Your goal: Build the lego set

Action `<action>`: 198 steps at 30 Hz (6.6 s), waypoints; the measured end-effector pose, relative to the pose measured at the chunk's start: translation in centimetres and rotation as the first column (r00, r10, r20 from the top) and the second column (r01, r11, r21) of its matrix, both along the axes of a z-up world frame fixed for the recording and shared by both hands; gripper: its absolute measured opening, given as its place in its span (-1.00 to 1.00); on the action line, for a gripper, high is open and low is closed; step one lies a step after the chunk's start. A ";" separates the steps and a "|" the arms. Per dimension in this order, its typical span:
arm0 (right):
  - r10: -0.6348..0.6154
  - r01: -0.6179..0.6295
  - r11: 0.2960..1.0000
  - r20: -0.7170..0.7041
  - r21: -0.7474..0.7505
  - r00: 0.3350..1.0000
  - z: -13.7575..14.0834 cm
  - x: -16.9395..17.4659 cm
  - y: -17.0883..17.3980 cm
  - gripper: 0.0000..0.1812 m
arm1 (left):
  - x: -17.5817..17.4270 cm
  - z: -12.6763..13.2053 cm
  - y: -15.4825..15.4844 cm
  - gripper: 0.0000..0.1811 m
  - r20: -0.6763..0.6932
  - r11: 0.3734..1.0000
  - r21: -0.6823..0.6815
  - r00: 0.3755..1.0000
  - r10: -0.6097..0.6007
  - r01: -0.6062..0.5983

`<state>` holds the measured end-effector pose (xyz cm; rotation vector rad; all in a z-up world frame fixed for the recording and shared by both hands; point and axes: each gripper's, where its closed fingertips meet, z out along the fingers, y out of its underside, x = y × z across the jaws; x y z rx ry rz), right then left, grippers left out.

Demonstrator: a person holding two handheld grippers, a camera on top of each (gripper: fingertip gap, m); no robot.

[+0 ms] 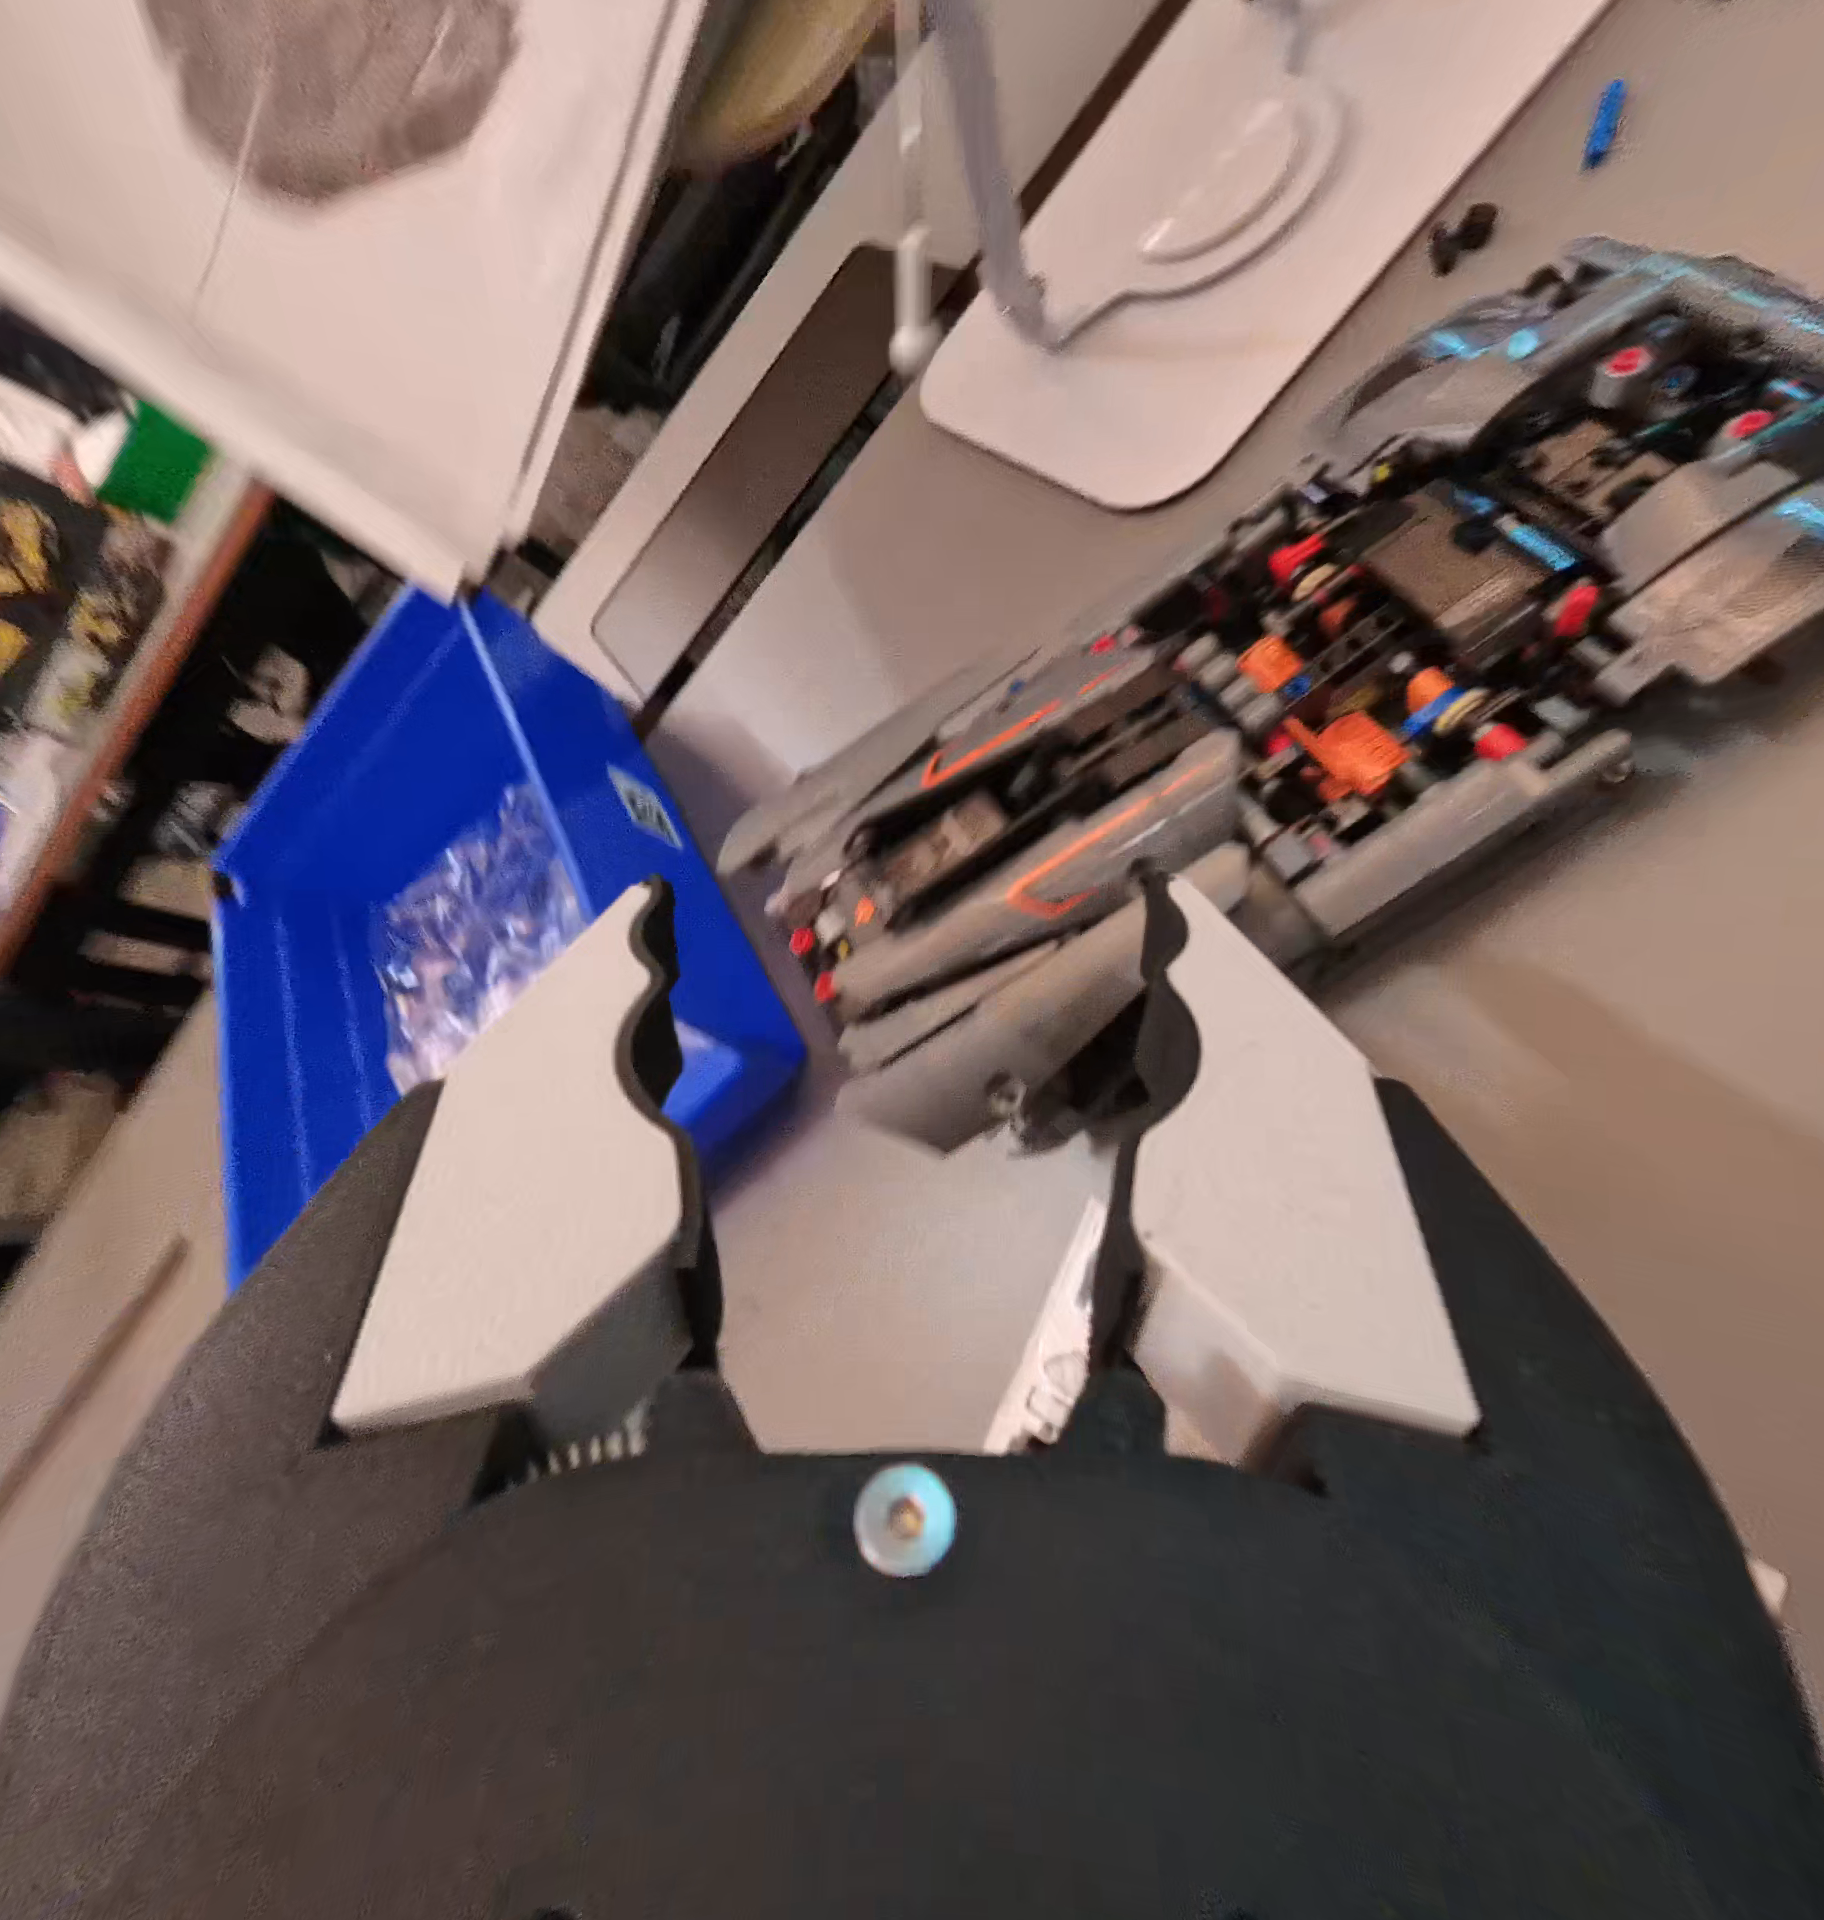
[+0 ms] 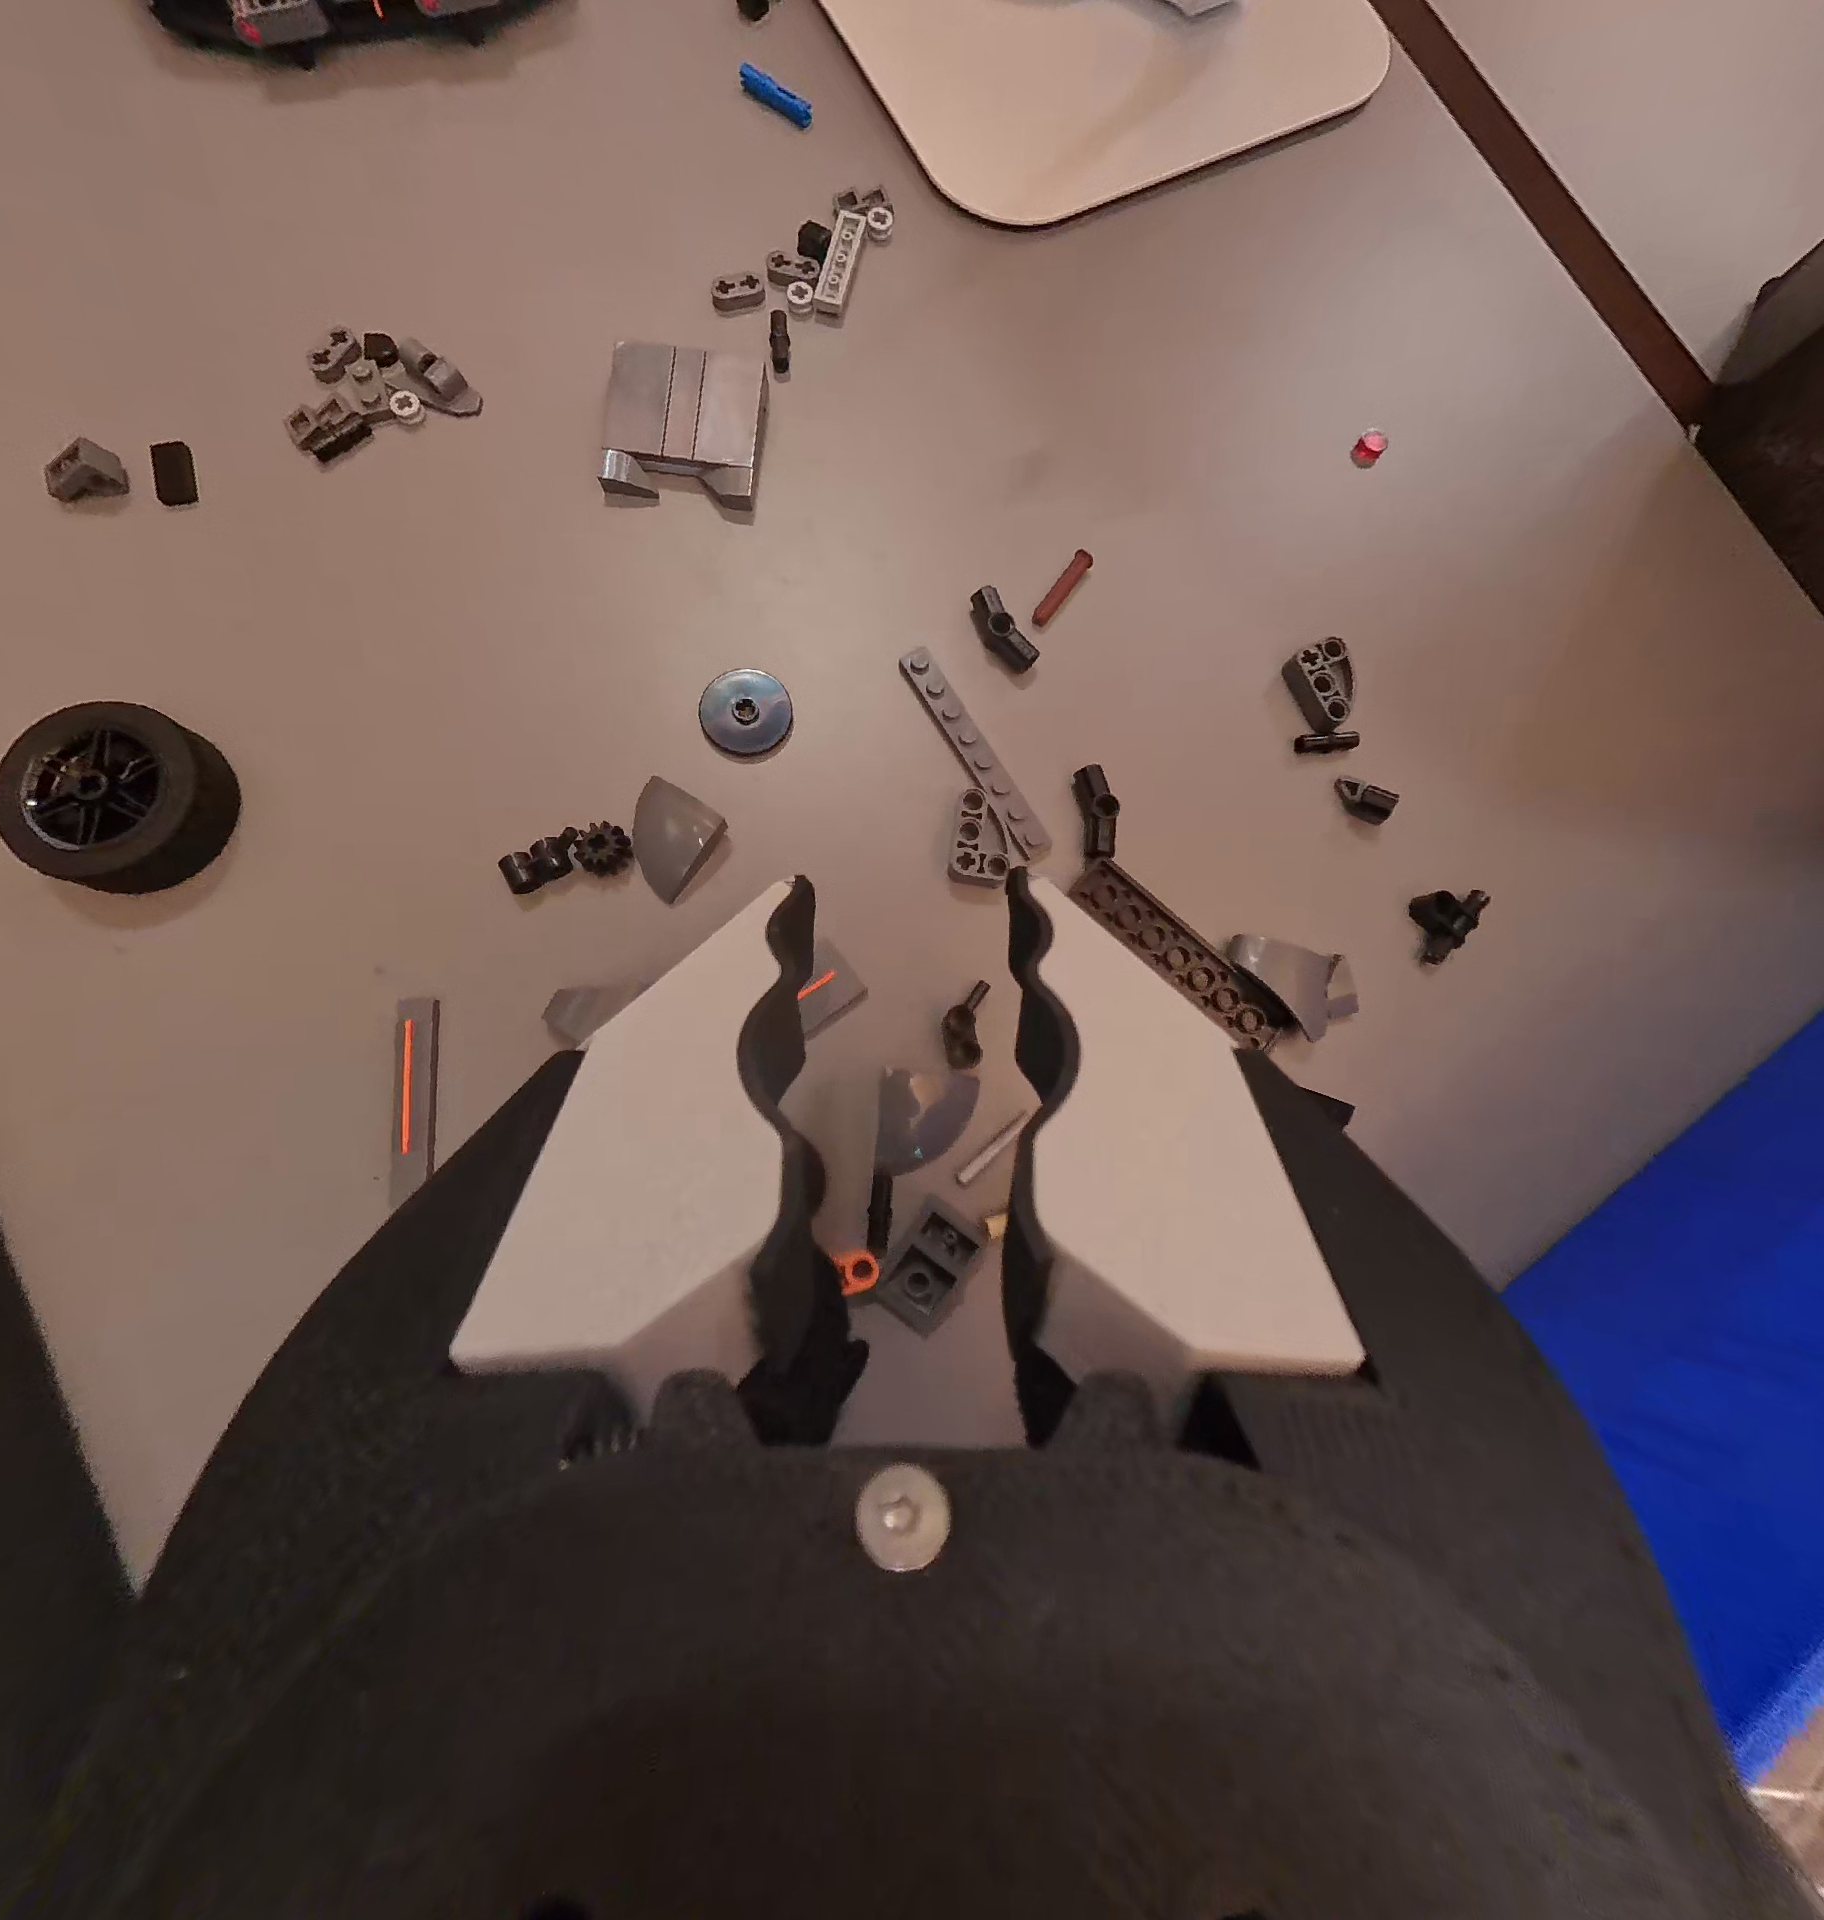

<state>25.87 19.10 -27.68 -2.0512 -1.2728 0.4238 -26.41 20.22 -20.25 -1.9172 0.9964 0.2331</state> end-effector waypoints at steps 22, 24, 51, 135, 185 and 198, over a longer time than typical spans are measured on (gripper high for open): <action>0.016 -0.016 1.000 0.000 -0.019 1.000 -0.5 -0.6 -0.2 -0.61 | -1.3 -10.8 -2.4 -0.08 0.148 0.860 -0.505 0.989 0.005 0.071; 0.015 -0.015 1.000 0.000 -0.021 1.000 -0.6 -0.6 -0.2 -0.61 | -0.7 -10.3 -2.5 -0.15 0.169 0.862 -0.498 0.986 -0.006 0.090; 0.031 -0.030 0.999 0.011 -0.034 0.999 -1.0 -0.8 -0.5 -0.61 | 1.3 -10.7 -4.6 -0.24 0.175 0.803 -0.571 0.981 -0.086 0.172; 0.069 -0.068 0.997 0.027 -0.032 0.997 -1.6 -1.4 -0.9 -0.79 | 12.3 -10.9 -10.9 -0.81 0.109 0.639 -0.625 0.861 -0.497 0.448; -0.006 0.006 1.000 -0.033 -0.007 0.999 0.1 -2.0 -0.2 -0.77 | 13.4 -10.8 -10.7 -0.80 0.131 0.640 -0.605 0.852 -0.507 0.474; -0.067 0.067 0.997 -0.012 -0.034 0.998 -0.7 -0.5 0.7 -0.79 | 13.1 -11.1 -10.4 -0.80 0.119 0.645 -0.609 0.857 -0.501 0.461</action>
